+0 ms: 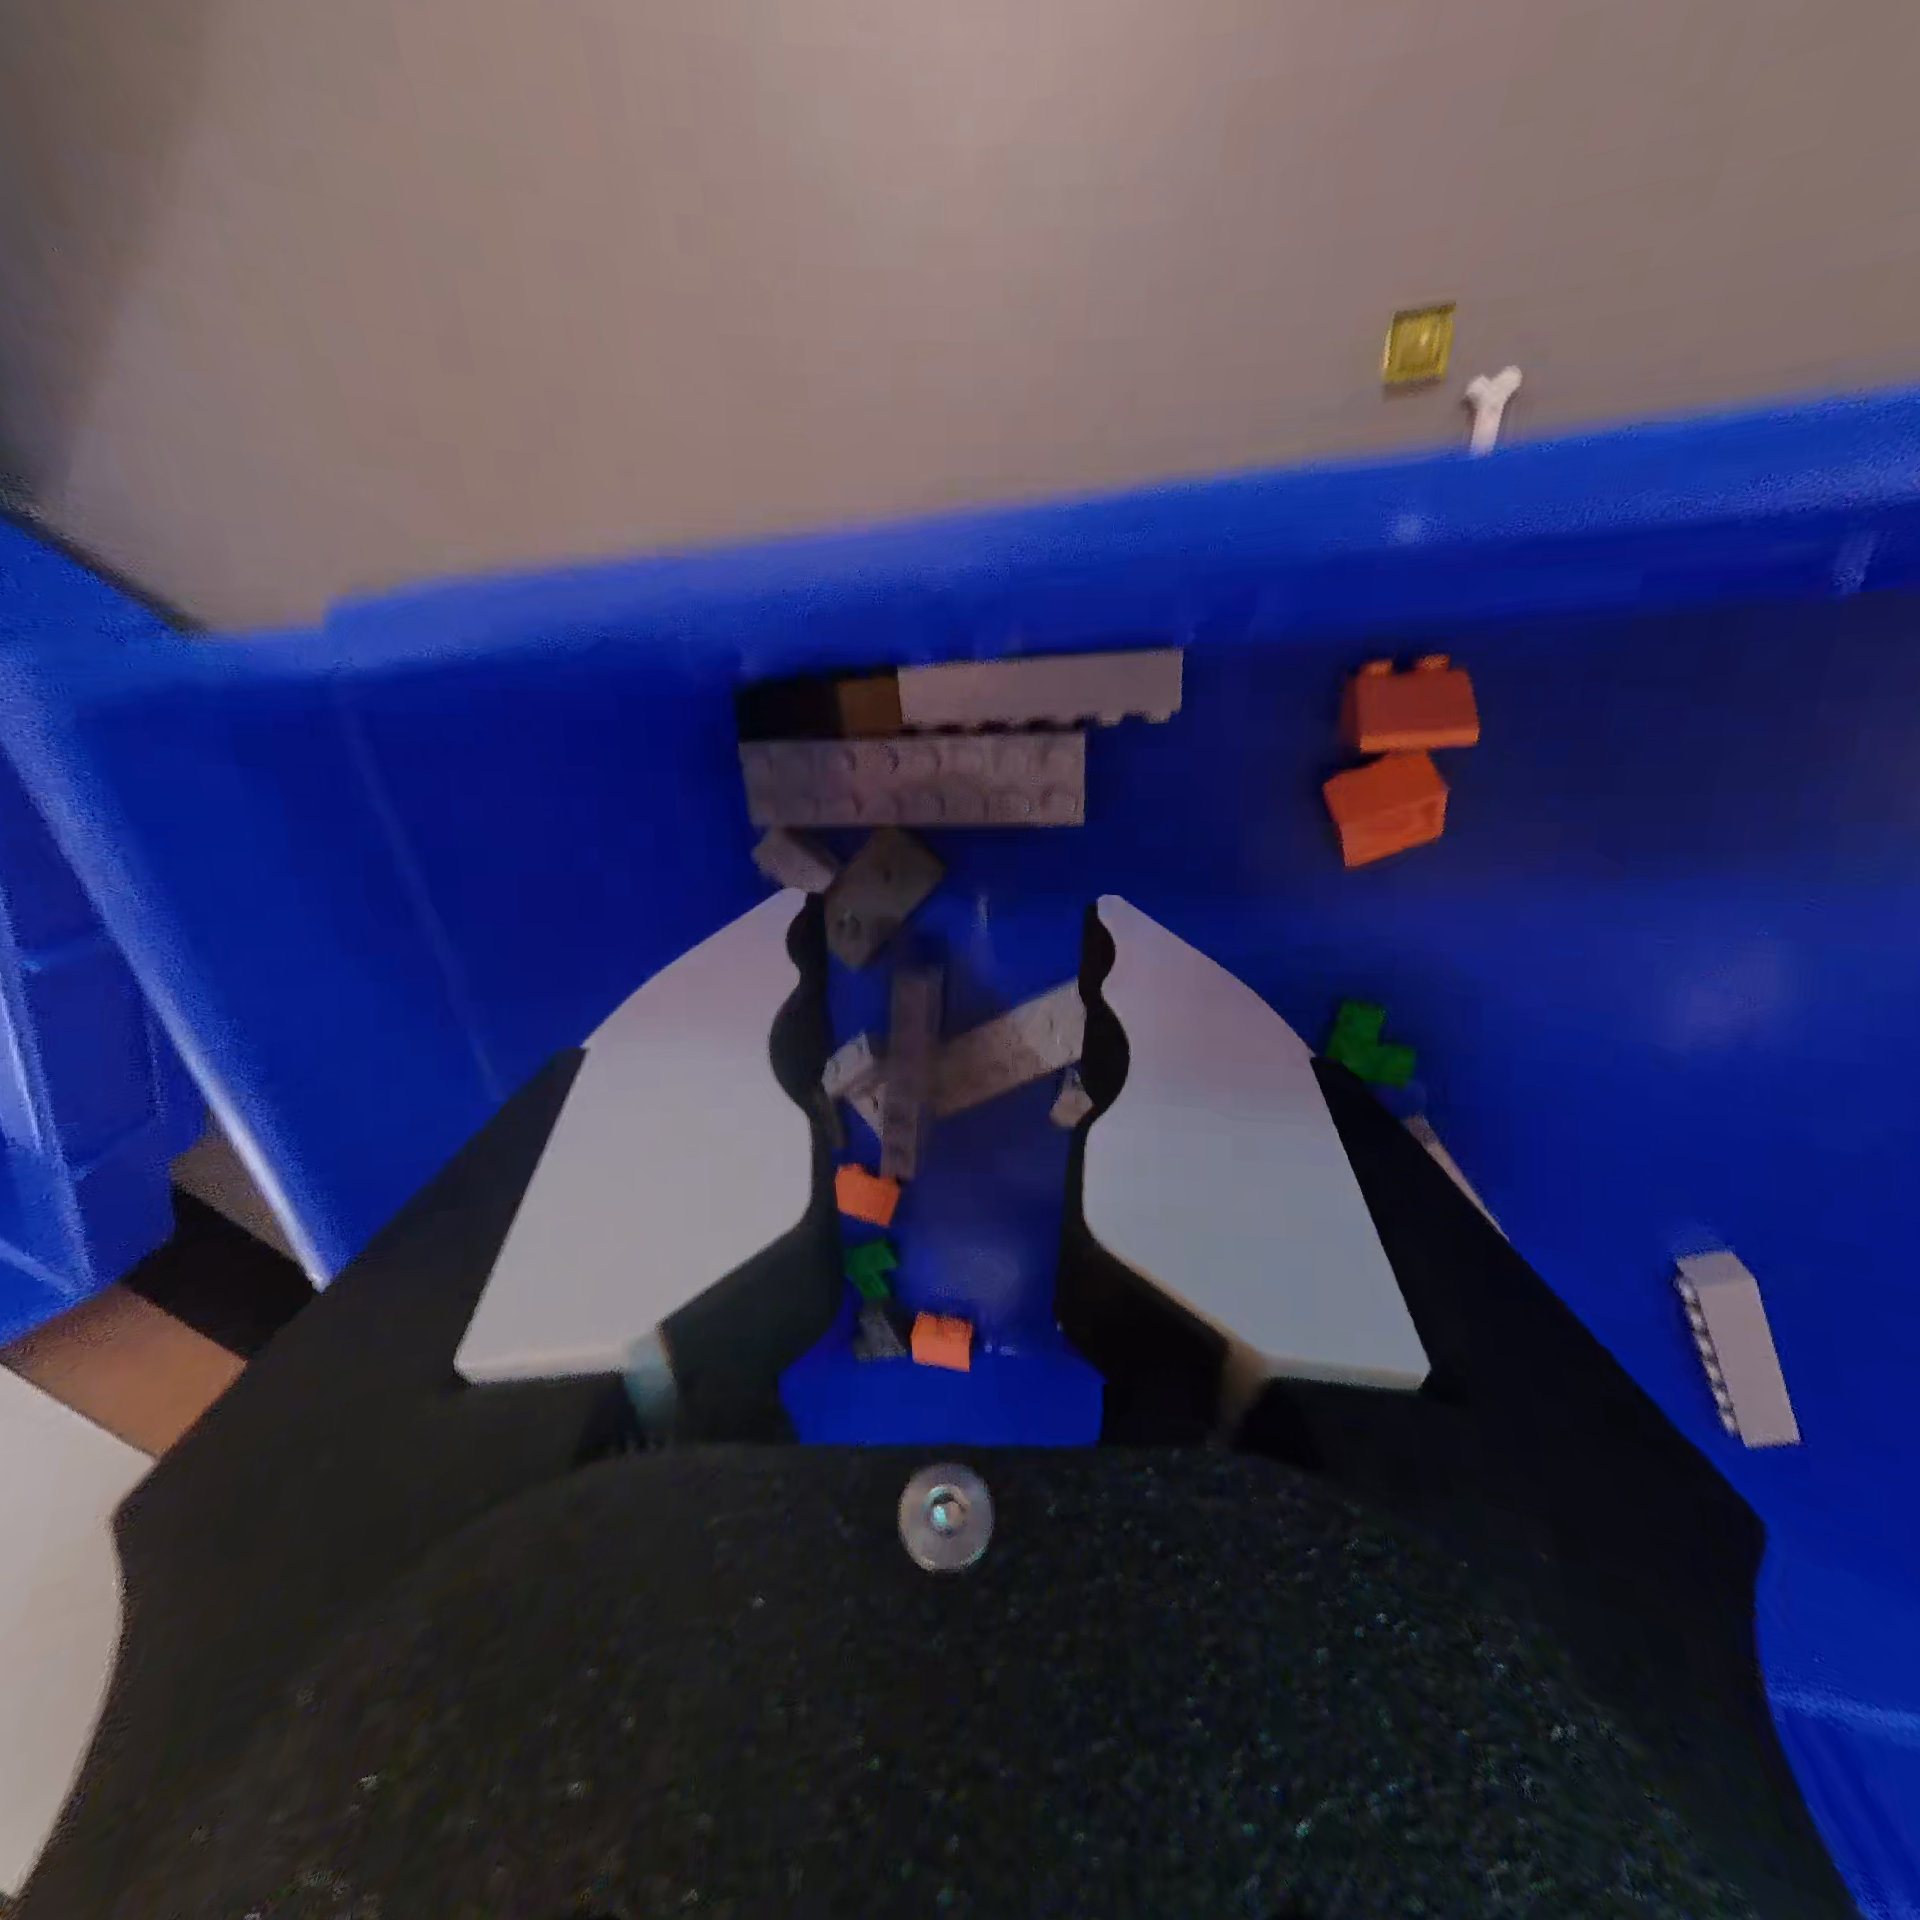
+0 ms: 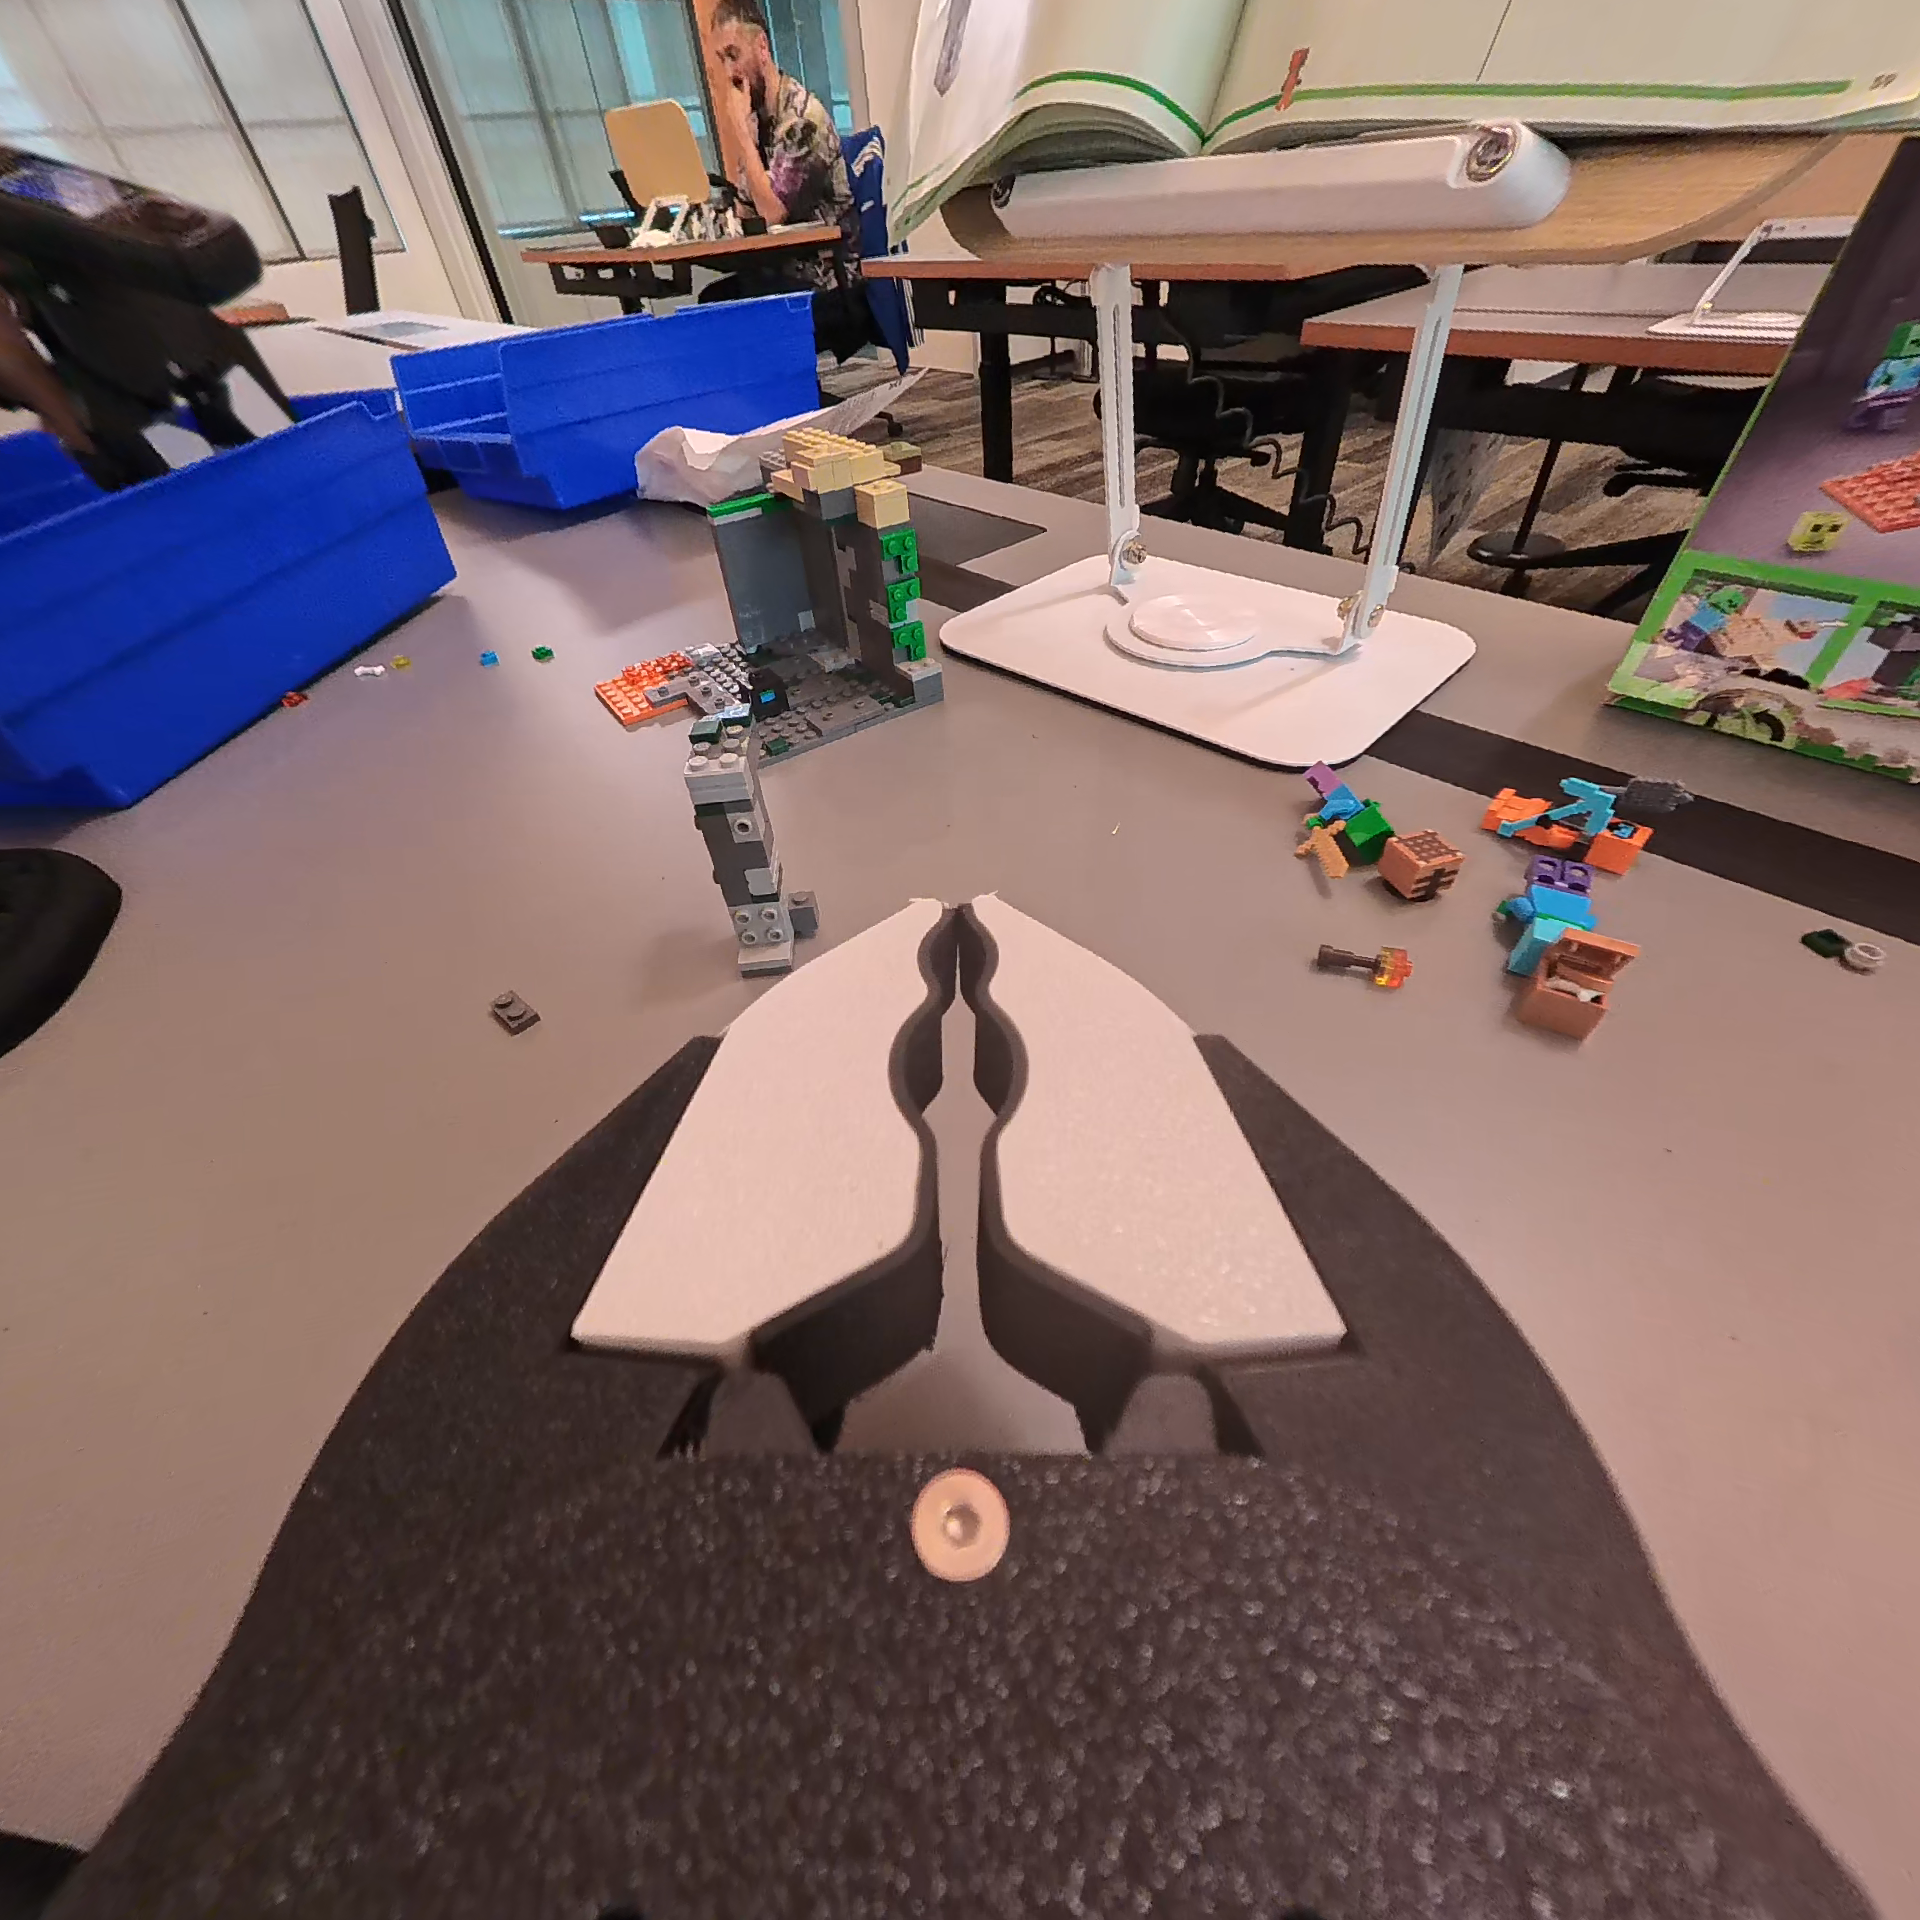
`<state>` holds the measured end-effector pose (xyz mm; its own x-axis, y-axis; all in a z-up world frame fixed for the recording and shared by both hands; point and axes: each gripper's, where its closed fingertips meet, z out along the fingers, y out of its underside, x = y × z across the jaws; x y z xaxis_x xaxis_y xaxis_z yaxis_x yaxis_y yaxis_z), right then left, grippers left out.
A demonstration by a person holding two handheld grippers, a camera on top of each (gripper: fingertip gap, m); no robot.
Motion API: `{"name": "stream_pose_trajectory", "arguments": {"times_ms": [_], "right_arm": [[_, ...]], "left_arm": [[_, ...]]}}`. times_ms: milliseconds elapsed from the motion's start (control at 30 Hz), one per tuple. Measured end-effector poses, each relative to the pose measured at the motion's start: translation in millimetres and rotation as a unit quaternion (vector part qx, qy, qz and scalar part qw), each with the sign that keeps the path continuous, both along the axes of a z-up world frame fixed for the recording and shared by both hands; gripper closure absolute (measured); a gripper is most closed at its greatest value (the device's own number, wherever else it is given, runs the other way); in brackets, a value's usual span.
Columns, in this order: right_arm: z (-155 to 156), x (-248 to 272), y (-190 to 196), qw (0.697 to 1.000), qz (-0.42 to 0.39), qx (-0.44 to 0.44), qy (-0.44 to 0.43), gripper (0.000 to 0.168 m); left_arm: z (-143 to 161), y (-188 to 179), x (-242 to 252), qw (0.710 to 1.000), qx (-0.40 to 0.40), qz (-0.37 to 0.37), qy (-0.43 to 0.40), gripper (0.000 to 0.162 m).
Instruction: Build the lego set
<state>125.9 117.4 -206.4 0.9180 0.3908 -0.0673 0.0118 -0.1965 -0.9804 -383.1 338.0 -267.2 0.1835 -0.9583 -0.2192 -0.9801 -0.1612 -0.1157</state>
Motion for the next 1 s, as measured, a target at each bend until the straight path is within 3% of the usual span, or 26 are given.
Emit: {"name": "stream_pose_trajectory", "arguments": {"times_ms": [367, 433, 633, 733, 800, 1000], "right_arm": [[-2, -1, -1, 1.0, 0.005, -0.004, 0.001, 0.168], [-2, -1, -1, 1.0, 0.005, -0.004, 0.001, 0.168], [-2, -2, 0, 1.0, 0.006, -0.004, 0.0, 0.168], [-2, -2, 0, 1.0, 0.006, -0.004, 0.0, 0.168], [-2, -2, 0, 1.0, 0.006, -0.004, 0.0, 0.168], [-3, -4, 0, 1.0, 0.009, -0.005, -0.002, 0.168]], "left_arm": [[-15, -4, 19, 0.999, -0.026, -0.022, -0.018, 0.102], [-13, -9, 14, 0.999, -0.032, -0.027, -0.011, 0.115], [-8, -42, -8, 0.996, -0.088, -0.031, 0.011, 0.117], [4, -61, -22, 0.991, -0.126, -0.027, 0.017, 0.138], [15, -70, -27, 0.99, -0.138, -0.022, 0.008, 0.139], [39, -49, -34, 0.998, -0.066, -0.001, -0.017, 0.136]]}}
